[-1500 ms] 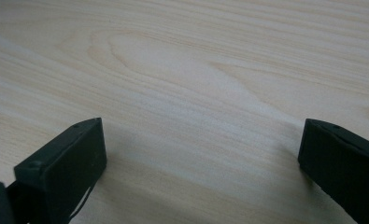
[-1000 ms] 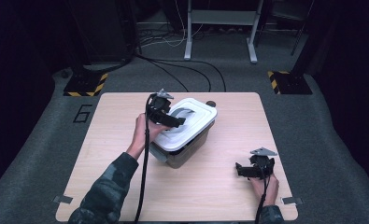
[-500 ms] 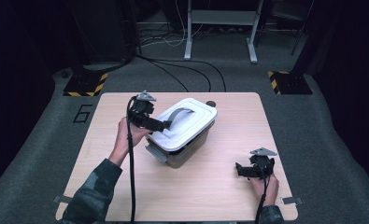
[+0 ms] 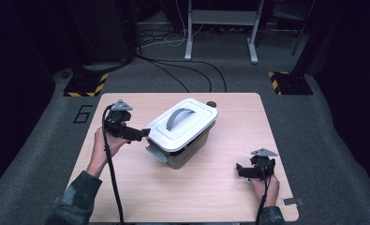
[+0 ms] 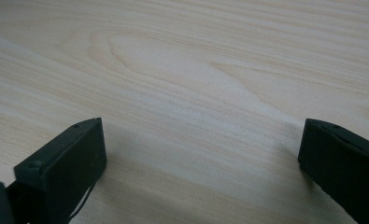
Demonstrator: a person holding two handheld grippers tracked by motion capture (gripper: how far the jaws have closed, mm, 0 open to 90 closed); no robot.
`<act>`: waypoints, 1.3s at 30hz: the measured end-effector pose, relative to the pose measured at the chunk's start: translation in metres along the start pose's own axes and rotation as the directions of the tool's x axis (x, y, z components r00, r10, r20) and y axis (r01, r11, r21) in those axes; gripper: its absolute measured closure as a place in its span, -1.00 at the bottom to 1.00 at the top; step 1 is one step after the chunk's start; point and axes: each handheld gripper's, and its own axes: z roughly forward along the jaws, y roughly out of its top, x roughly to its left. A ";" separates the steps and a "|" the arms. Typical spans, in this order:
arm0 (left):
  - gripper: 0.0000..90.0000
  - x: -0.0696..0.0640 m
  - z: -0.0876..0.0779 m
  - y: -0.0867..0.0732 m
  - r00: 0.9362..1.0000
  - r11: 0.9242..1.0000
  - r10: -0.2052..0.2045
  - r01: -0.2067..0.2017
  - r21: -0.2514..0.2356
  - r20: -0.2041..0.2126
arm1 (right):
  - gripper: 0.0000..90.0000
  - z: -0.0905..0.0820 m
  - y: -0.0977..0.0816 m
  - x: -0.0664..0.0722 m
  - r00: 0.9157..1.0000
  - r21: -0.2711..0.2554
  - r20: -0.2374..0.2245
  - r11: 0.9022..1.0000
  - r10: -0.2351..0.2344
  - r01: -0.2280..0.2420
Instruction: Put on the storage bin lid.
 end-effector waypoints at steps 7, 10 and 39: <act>-1.00 0.009 -0.011 -0.031 1.000 1.000 -0.016 0.016 0.021 -0.023 | -1.00 0.000 0.000 0.000 1.000 0.000 0.000 1.000 0.001 -0.001; -1.00 0.014 -0.012 -0.046 0.999 0.999 -0.023 0.024 0.032 -0.040 | -1.00 0.000 0.000 0.000 1.000 0.000 0.000 1.000 0.000 0.000; -1.00 0.026 0.039 -0.188 0.970 0.982 -0.149 0.167 0.083 -0.190 | -1.00 0.000 0.000 0.000 1.000 0.000 0.000 1.000 0.000 0.000</act>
